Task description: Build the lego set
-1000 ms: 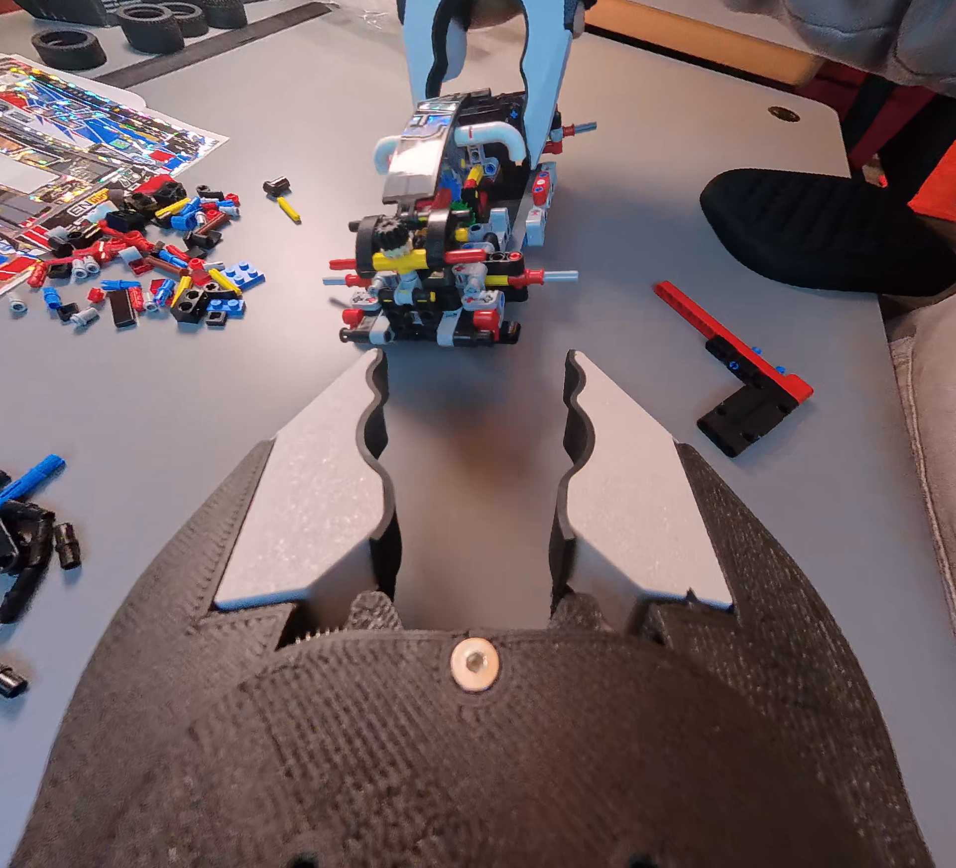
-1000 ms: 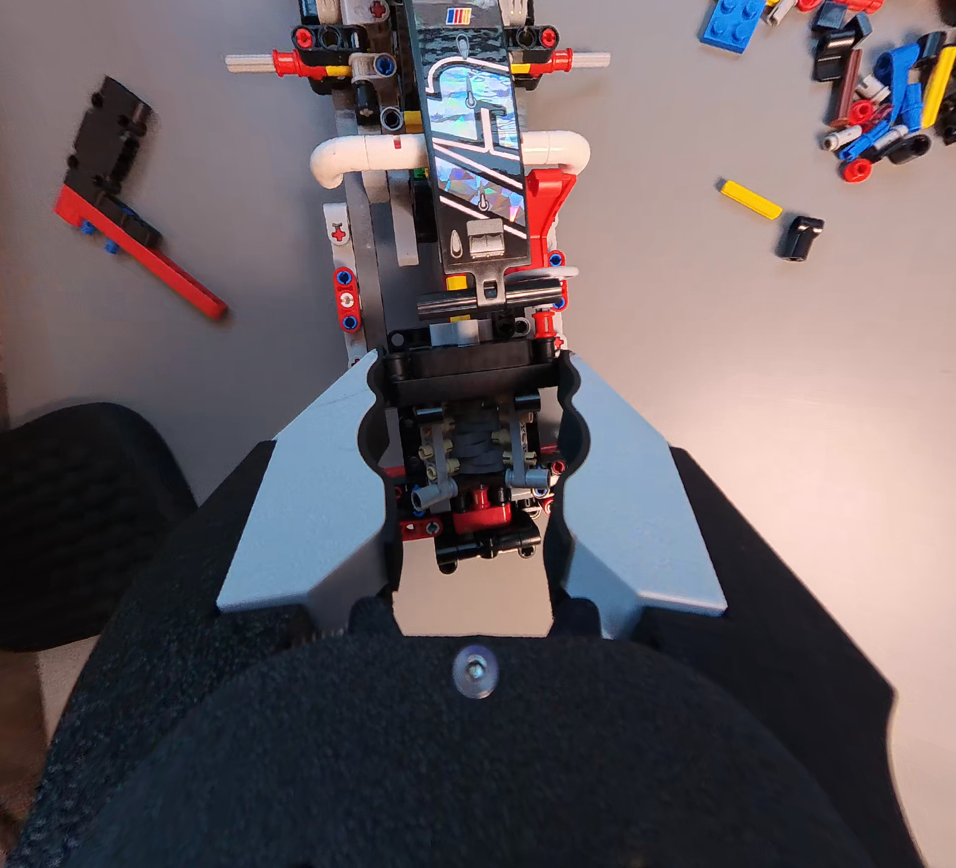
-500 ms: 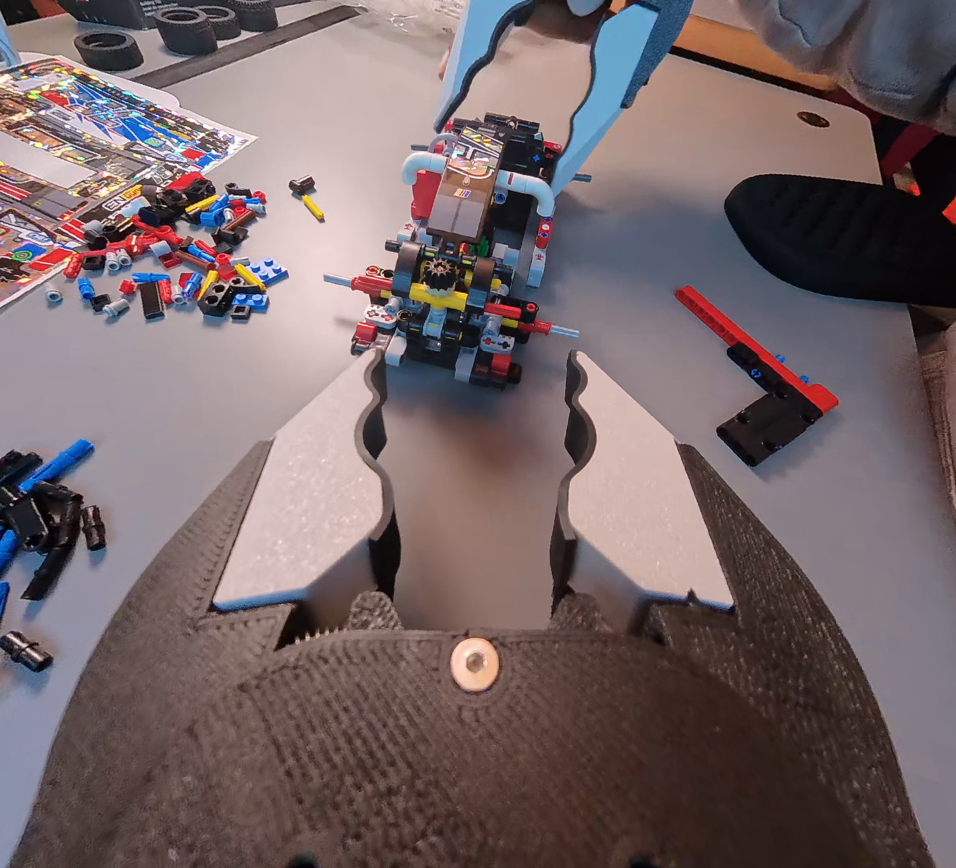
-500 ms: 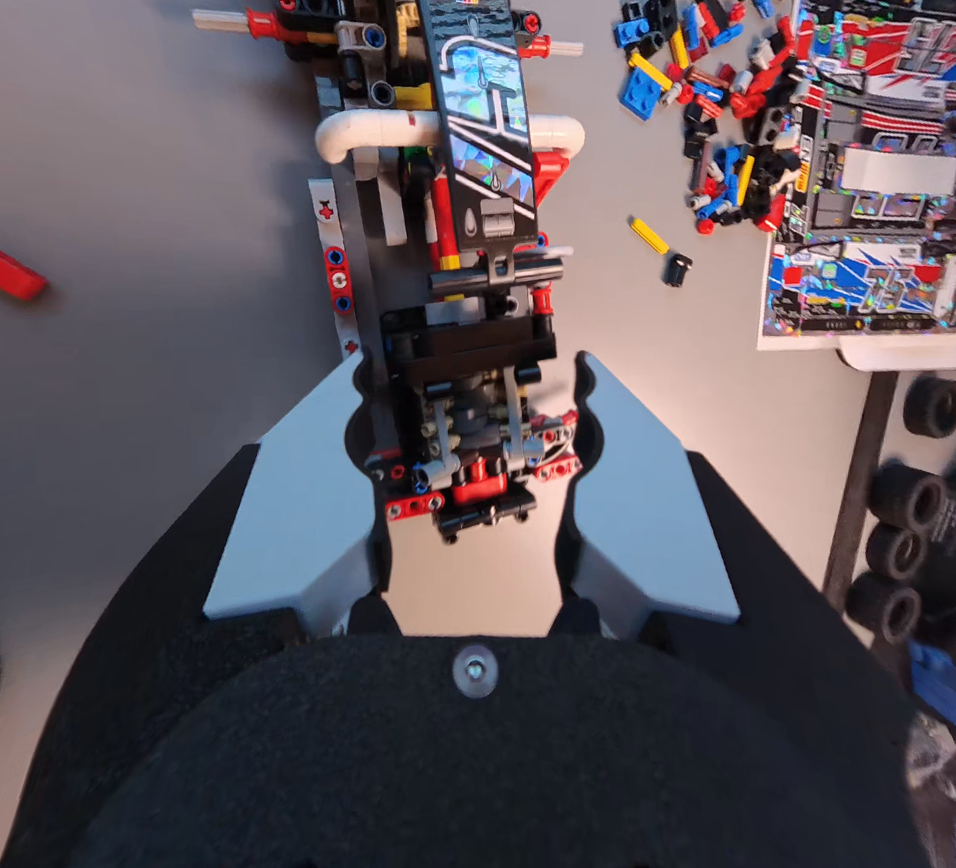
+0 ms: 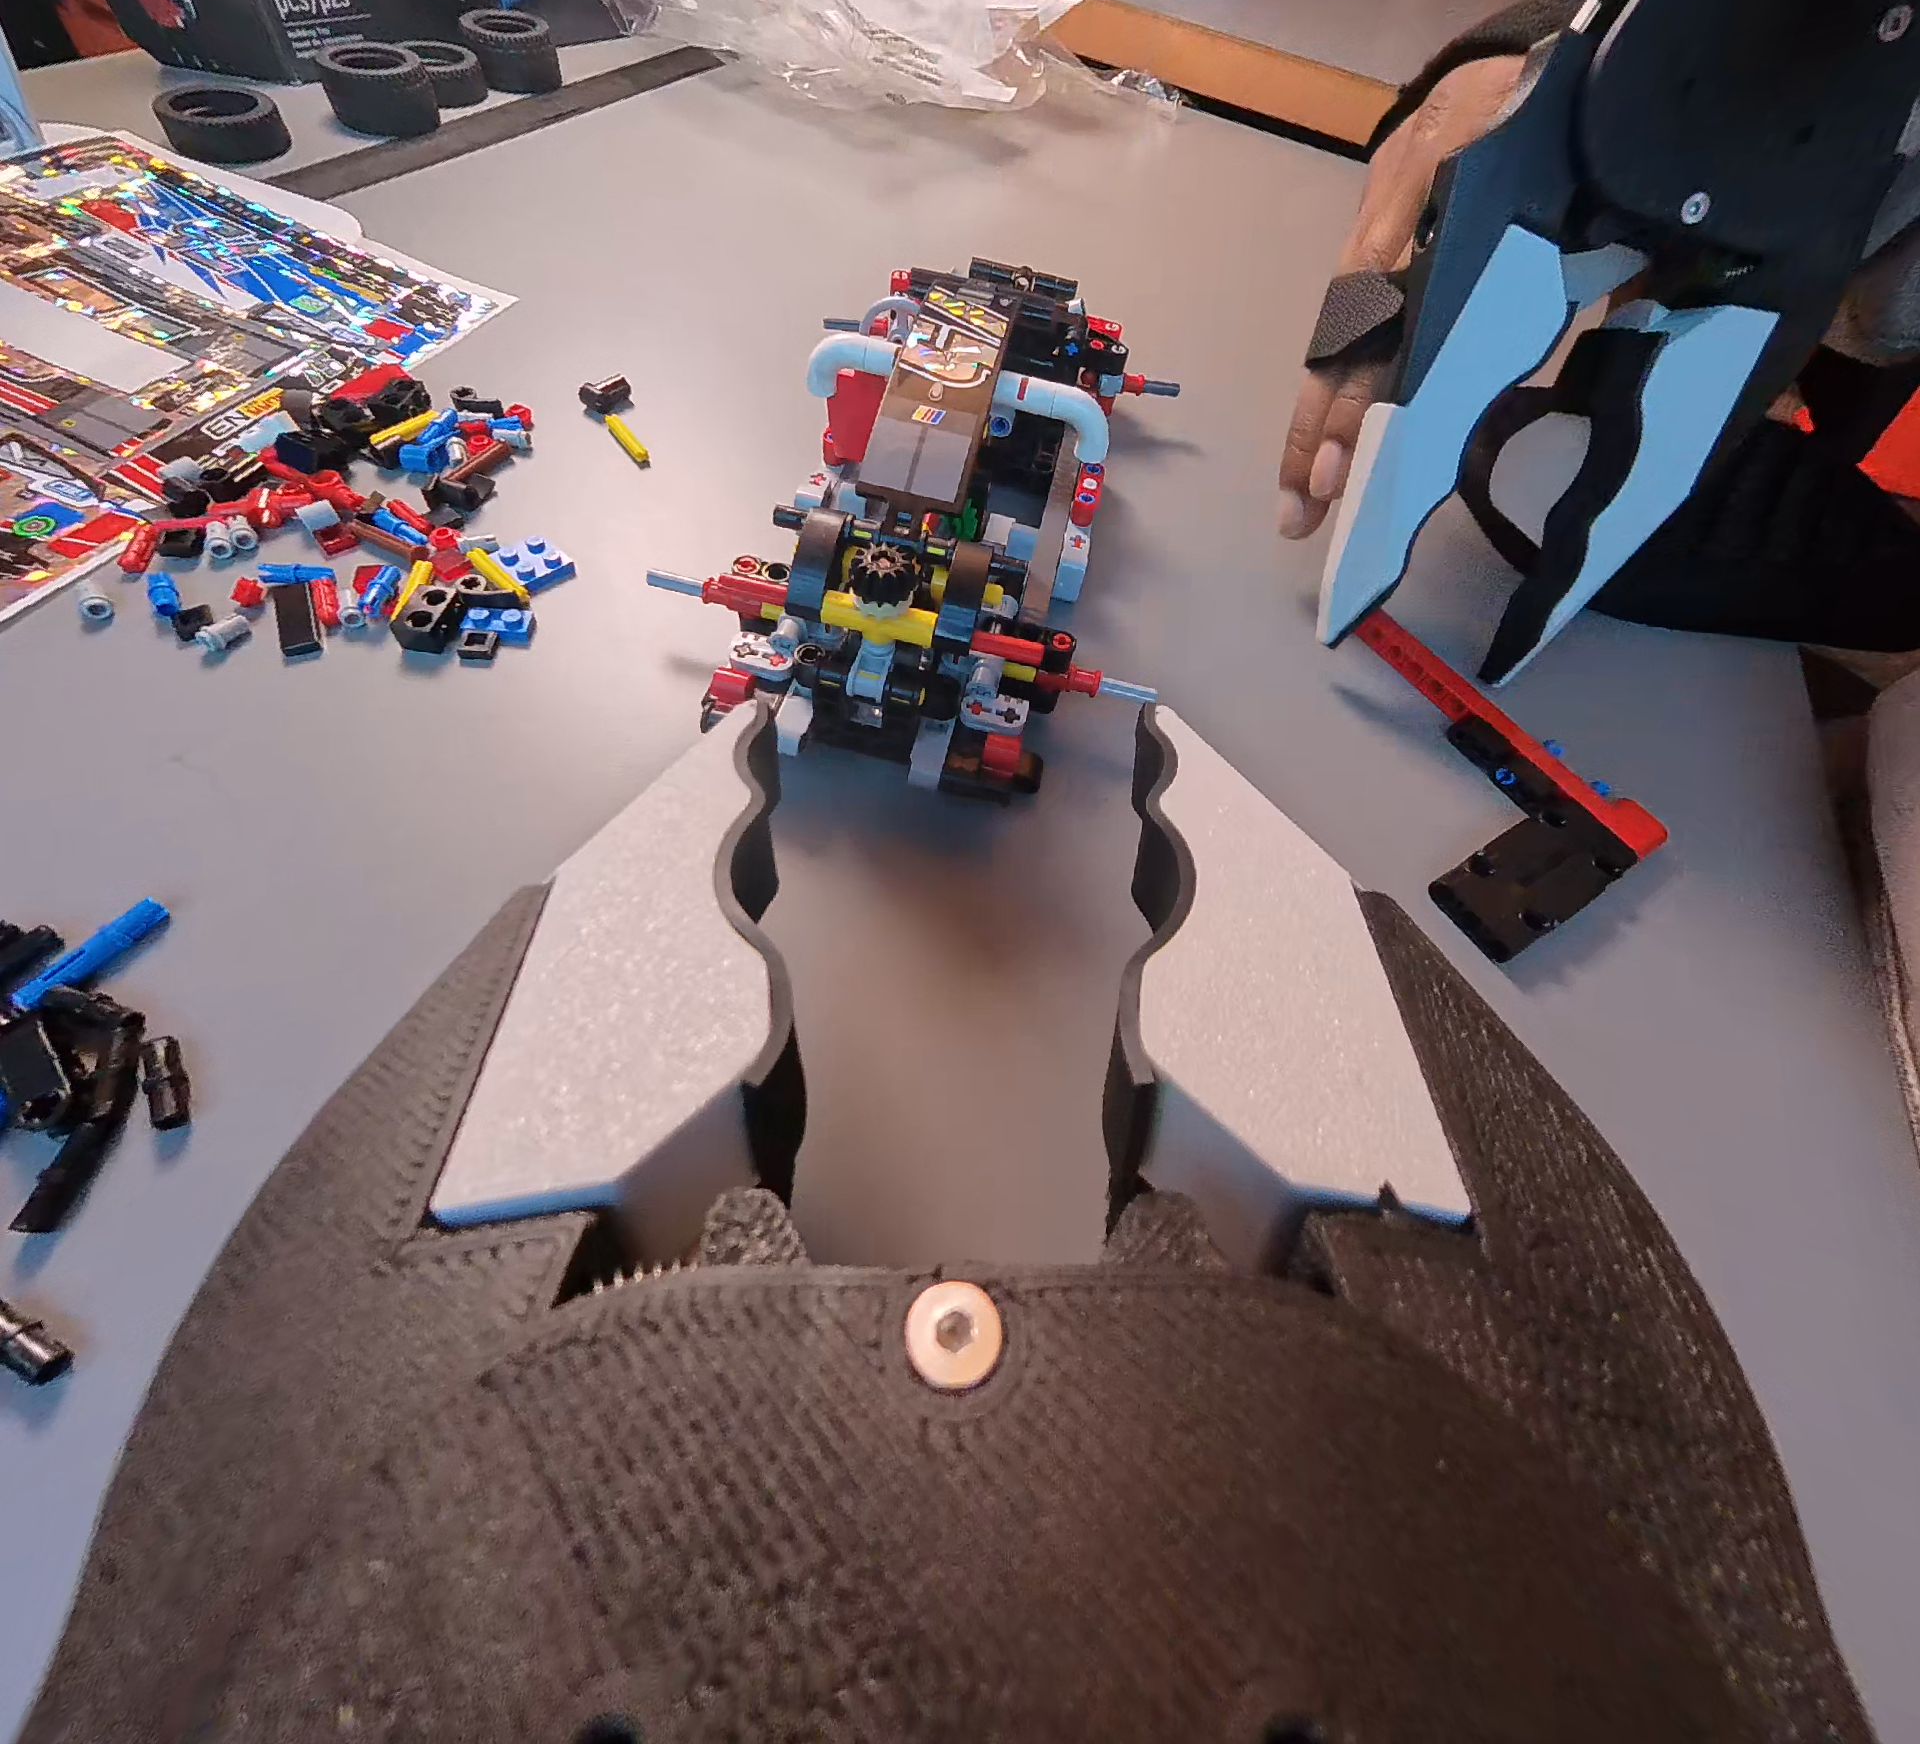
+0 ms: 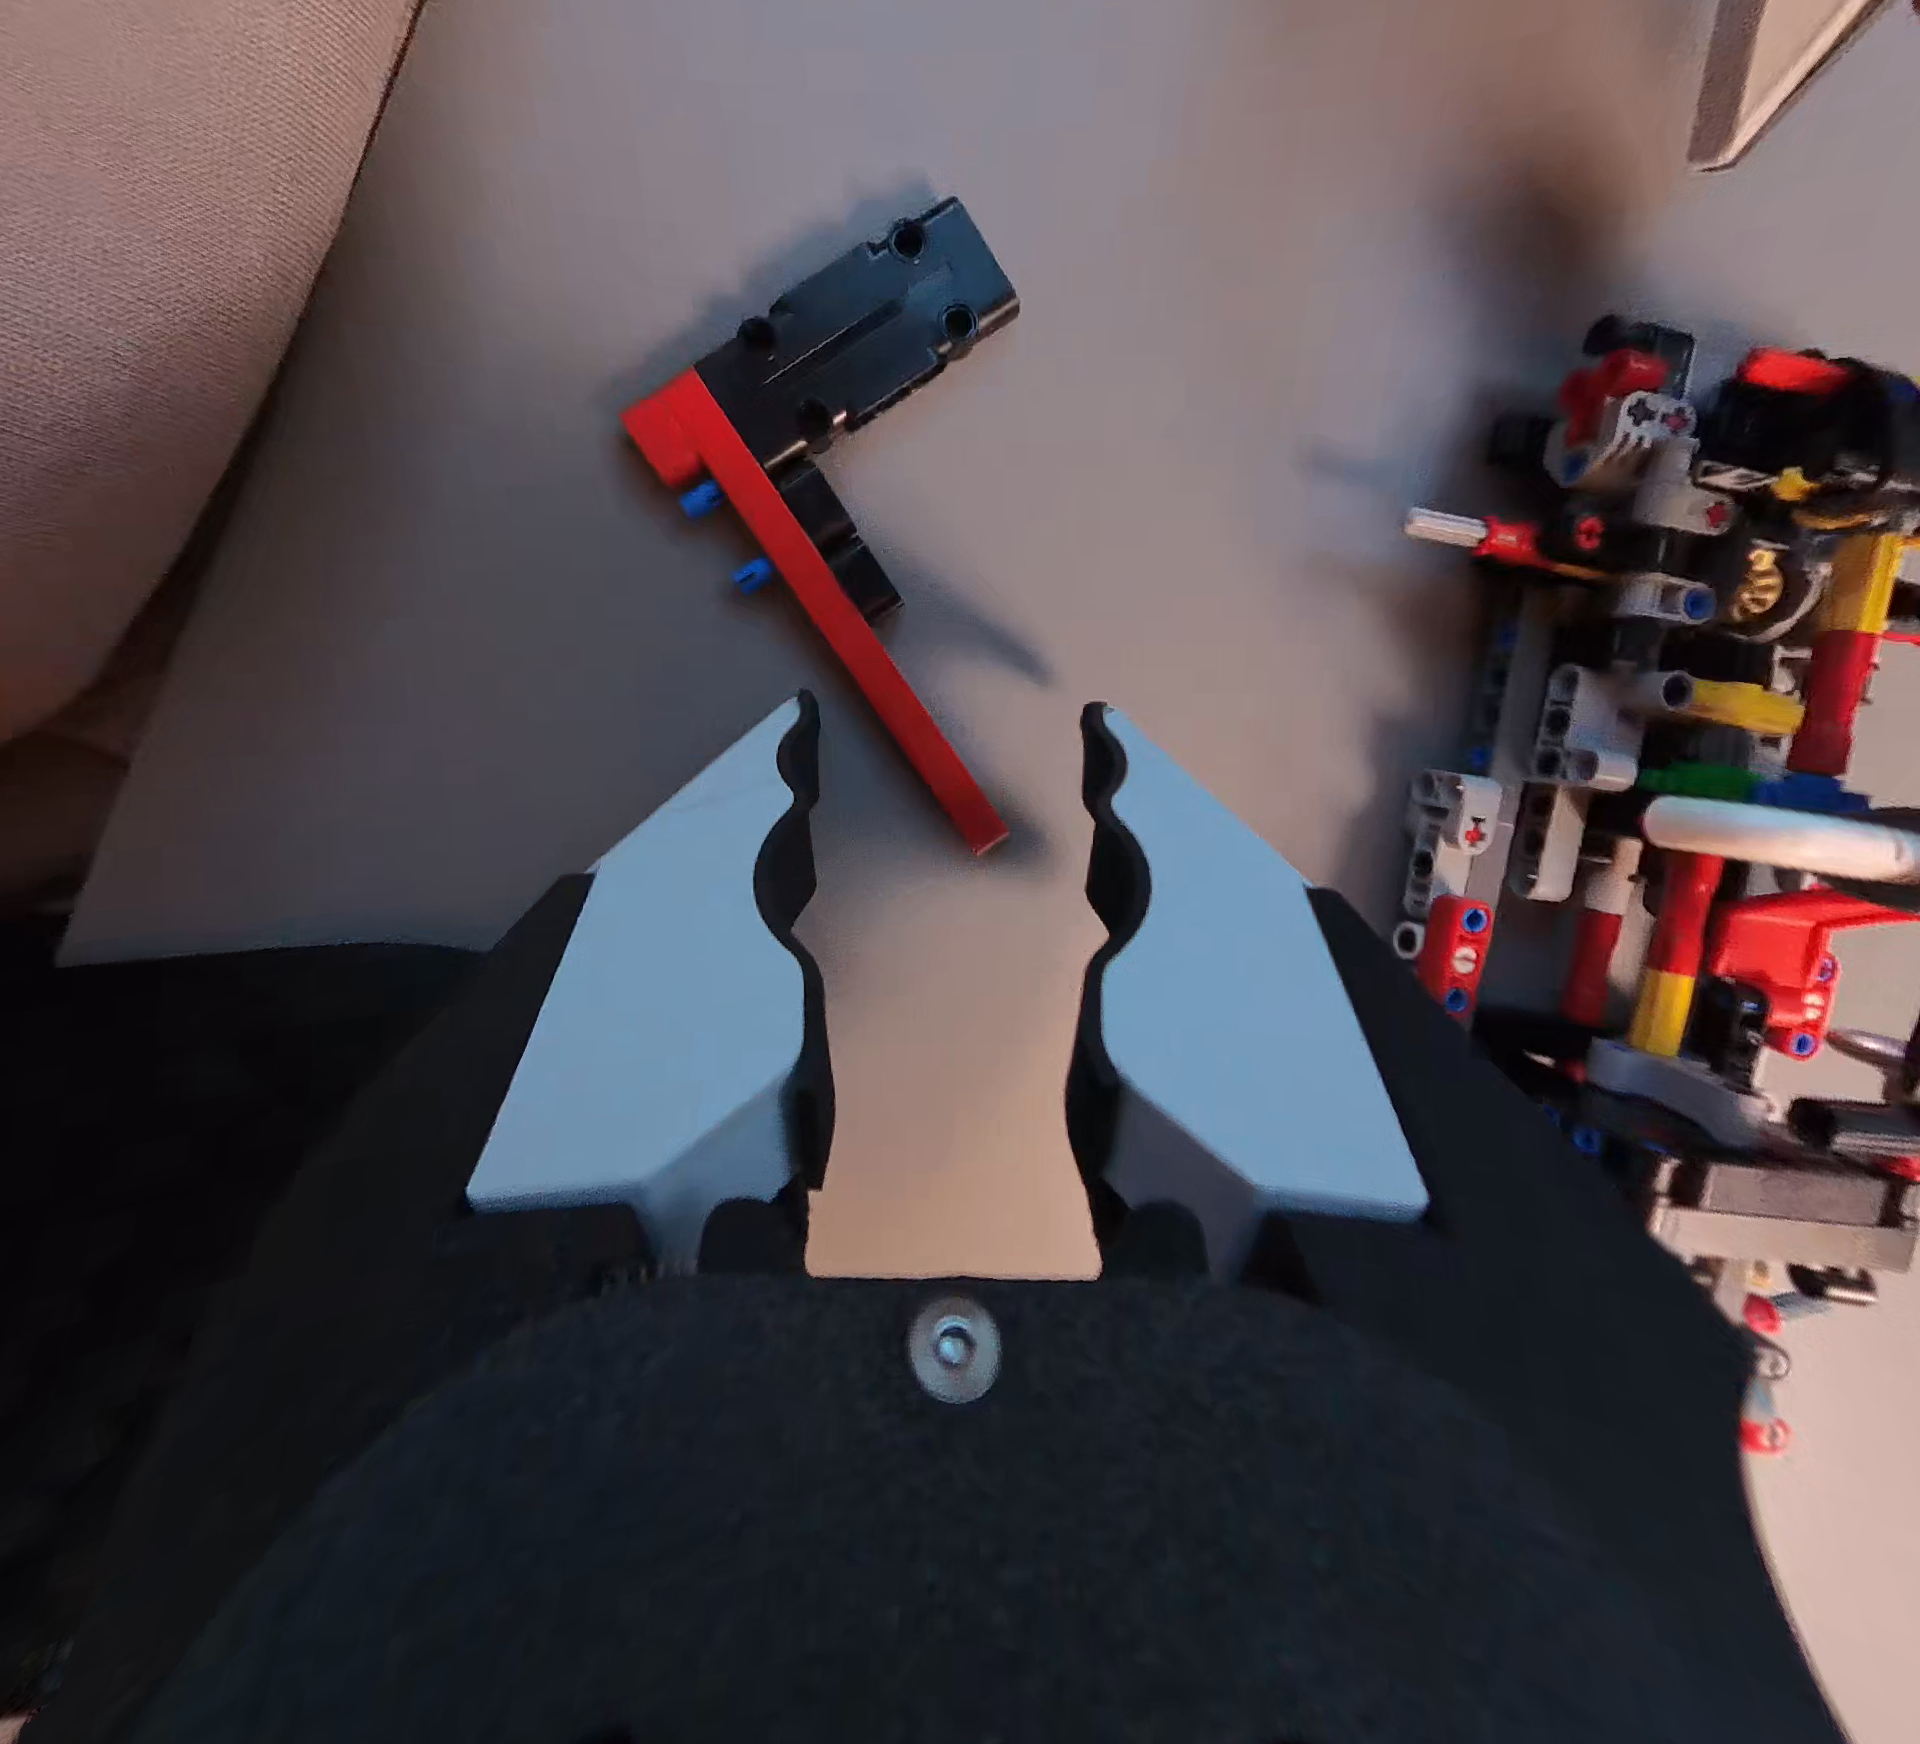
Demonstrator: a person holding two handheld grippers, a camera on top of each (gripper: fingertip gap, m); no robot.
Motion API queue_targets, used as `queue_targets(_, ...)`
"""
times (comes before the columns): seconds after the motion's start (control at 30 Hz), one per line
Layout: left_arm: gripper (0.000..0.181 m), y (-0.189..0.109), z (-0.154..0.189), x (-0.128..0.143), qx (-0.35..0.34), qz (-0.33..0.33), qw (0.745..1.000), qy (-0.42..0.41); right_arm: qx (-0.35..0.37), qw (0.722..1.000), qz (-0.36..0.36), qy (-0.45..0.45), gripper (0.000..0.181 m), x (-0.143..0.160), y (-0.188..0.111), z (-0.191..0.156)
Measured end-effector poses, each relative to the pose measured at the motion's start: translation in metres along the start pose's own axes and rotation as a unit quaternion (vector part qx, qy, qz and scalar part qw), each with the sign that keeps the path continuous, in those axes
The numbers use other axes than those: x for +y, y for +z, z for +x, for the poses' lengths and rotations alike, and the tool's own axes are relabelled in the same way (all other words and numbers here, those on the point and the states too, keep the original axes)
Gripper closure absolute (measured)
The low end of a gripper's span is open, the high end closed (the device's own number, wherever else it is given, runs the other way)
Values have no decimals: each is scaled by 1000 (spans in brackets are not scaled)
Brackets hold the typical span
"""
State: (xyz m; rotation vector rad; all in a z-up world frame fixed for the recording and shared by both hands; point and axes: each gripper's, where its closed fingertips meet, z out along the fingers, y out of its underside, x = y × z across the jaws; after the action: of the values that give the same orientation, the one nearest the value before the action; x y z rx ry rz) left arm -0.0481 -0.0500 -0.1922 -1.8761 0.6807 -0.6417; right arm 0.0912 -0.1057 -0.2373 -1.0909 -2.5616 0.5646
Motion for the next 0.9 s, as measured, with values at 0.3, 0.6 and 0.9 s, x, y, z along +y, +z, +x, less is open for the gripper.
queue_targets(0.3, 114, -1, 0, 1, 1, -2, 1000, 1, -35, 999, 4, -1, 171, -4, 6, -12)
queue_targets(0.6, 115, -2, 2, -1, 2, 3, 1000, 6, -13, 999, 31, 19, 176, -8, 2, -14)
queue_targets(0.9, 117, -3, 4, -3, 7, 8, 1000, 5, 19, 996, 72, 43, 177, -10, -12, 1)
